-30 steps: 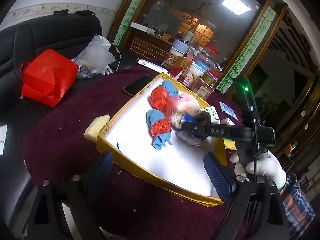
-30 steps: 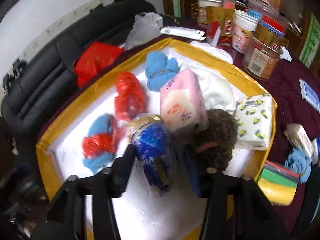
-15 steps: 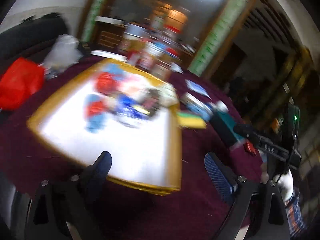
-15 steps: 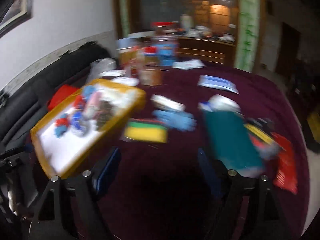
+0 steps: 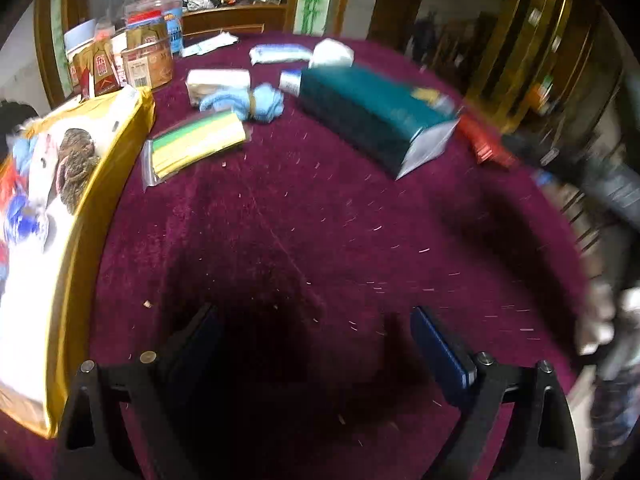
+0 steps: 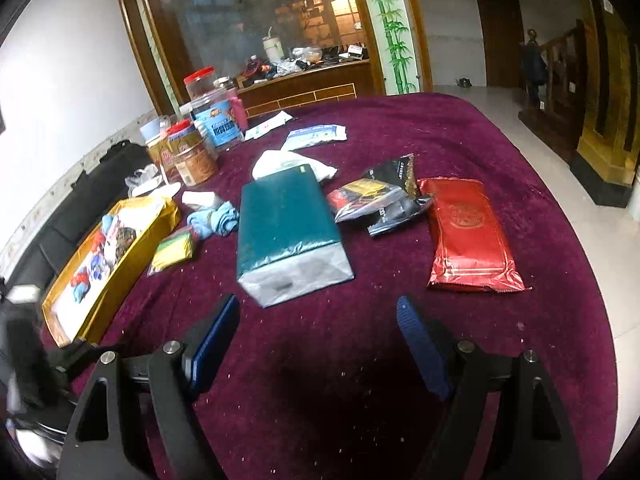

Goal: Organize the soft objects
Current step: 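Move both grippers back over the items on the table, then grasp the yellow-green striped pack with the left gripper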

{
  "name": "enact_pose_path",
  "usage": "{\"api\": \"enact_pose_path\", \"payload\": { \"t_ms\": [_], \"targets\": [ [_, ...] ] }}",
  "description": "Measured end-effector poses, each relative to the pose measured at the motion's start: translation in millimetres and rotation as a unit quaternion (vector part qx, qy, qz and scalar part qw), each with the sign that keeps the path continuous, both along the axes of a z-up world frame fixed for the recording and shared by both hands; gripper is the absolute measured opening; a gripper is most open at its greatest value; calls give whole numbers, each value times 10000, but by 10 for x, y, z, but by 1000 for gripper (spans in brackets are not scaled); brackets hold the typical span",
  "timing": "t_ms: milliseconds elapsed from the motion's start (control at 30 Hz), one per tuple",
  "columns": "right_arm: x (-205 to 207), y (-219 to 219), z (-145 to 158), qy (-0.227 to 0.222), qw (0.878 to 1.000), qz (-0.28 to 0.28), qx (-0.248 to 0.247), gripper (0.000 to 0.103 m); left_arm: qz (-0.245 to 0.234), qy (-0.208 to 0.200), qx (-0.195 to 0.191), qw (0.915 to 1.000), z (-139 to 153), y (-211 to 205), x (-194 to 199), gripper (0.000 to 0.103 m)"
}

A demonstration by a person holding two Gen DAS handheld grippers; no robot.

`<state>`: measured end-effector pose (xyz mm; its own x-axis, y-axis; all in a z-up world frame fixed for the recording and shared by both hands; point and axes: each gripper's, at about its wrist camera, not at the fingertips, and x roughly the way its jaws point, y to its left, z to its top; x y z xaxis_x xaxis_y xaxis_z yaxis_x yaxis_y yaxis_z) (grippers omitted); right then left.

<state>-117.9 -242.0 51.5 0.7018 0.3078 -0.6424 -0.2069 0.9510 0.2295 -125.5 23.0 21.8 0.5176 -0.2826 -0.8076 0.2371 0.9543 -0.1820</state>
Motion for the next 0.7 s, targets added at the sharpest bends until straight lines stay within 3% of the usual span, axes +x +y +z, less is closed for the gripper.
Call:
{"api": "enact_pose_path", "payload": {
  "t_ms": [67, 233, 500, 633, 700],
  "targets": [
    [49, -25, 2, -48, 9999, -10, 93, 80, 49, 98, 352, 9993, -107, -104, 94, 102],
    [300, -9, 89, -167, 9990, -109, 396, 80, 56, -118, 747, 9971, -195, -187, 50, 102],
    [752, 23, 123, -289, 9968, -277, 696, 80, -126, -128, 846, 9963, -201, -210, -104, 102],
    [762, -67, 2, -190, 9972, -400, 598, 80, -477, 265, 662, 9963, -110, -161, 11, 102],
    [780, -107, -39, -78, 9966, -445, 693, 80, -456, 109, 610, 9970, 44, -79, 164, 102]
  ]
}}
